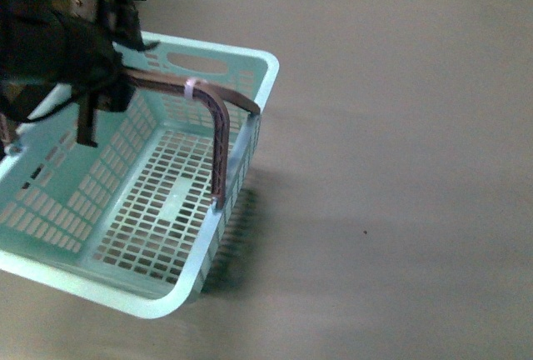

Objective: Pick lemon and mango into basket

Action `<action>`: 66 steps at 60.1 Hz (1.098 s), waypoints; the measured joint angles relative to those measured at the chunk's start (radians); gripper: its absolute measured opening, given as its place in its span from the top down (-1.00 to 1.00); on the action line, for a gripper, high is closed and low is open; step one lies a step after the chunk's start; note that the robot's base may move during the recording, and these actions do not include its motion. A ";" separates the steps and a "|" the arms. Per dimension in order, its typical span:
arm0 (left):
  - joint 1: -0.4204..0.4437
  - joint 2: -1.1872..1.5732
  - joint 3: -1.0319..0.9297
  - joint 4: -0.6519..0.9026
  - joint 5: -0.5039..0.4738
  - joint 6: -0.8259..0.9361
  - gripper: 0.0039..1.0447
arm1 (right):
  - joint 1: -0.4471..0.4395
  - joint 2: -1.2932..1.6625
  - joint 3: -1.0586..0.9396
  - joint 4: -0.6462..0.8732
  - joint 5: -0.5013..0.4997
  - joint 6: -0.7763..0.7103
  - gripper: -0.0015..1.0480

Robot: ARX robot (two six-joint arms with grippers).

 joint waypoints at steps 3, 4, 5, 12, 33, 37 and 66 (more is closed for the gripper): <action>0.005 -0.098 -0.046 -0.014 0.005 -0.011 0.45 | 0.000 0.000 0.000 0.000 0.000 0.000 -0.83; 0.006 -0.124 -0.056 -0.018 0.006 -0.015 0.45 | 0.000 0.000 0.000 0.000 0.000 0.000 -0.83; 0.009 -0.172 -0.075 -0.026 0.009 -0.020 0.45 | 0.000 0.000 0.000 0.000 0.000 0.000 -0.83; 0.039 -0.408 -0.137 -0.108 0.023 -0.047 0.45 | 0.000 0.000 0.000 0.000 0.000 0.000 -0.83; 0.132 -0.877 -0.153 -0.411 0.041 -0.060 0.45 | 0.000 0.000 0.000 0.000 0.000 0.000 -0.83; 0.131 -0.917 -0.153 -0.444 0.049 -0.068 0.45 | 0.000 0.000 0.000 0.000 0.000 0.000 -0.83; 0.063 -1.091 -0.146 -0.578 0.041 -0.097 0.46 | 0.000 0.000 0.000 0.000 0.000 0.000 -0.83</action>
